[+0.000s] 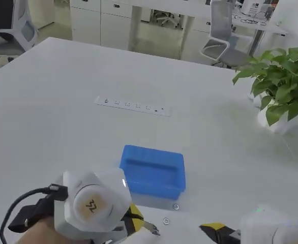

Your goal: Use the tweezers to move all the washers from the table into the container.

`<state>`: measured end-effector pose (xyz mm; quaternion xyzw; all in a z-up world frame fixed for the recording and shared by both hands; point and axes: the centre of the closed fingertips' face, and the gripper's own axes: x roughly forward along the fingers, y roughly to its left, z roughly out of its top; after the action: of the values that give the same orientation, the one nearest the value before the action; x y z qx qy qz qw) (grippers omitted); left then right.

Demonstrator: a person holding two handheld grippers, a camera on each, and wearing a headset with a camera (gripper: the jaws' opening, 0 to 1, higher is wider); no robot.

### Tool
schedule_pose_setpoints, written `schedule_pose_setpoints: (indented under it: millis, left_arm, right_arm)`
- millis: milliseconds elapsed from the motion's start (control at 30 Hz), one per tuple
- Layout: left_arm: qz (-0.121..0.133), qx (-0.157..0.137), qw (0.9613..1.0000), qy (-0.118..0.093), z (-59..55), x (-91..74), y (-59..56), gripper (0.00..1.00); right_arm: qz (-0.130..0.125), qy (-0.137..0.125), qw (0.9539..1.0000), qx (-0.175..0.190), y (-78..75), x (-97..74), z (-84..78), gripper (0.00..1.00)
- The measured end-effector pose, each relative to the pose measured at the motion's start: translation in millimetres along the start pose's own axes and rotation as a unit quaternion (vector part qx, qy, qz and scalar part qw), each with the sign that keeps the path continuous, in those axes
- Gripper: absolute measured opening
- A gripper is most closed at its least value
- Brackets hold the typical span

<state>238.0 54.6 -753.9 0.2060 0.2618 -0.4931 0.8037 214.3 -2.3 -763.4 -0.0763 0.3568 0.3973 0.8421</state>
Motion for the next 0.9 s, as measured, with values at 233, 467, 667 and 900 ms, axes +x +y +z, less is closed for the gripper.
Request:
schedule_pose_setpoints:
  millis: [233, 467, 667, 900]
  left_arm:
    - [-0.004, 0.021, 0.9997, -0.012, 13.1, -12.1, -0.1, 0.0]
    - [-0.045, 0.088, 0.9949, -0.02, 31.1, -32.4, -10.1, 0.0]
    - [-0.07, 0.134, 0.9882, -0.027, 43.1, -42.8, -17.0, 0.0]
    - [-0.094, 0.153, 0.9833, -0.03, 45.3, -46.3, -25.0, 0.0]
  right_arm:
    - [0.051, 0.029, 0.9962, -0.064, 19.3, 31.5, 1.8, 0.25]
    - [0.111, 0.019, 0.9836, -0.141, 39.8, 47.5, 36.4, 0.28]
    - [0.15, 0.021, 0.9732, -0.173, 49.2, 48.7, 42.5, 0.22]
    - [0.148, 0.022, 0.9618, -0.229, 56.0, 46.8, 44.4, 0.11]
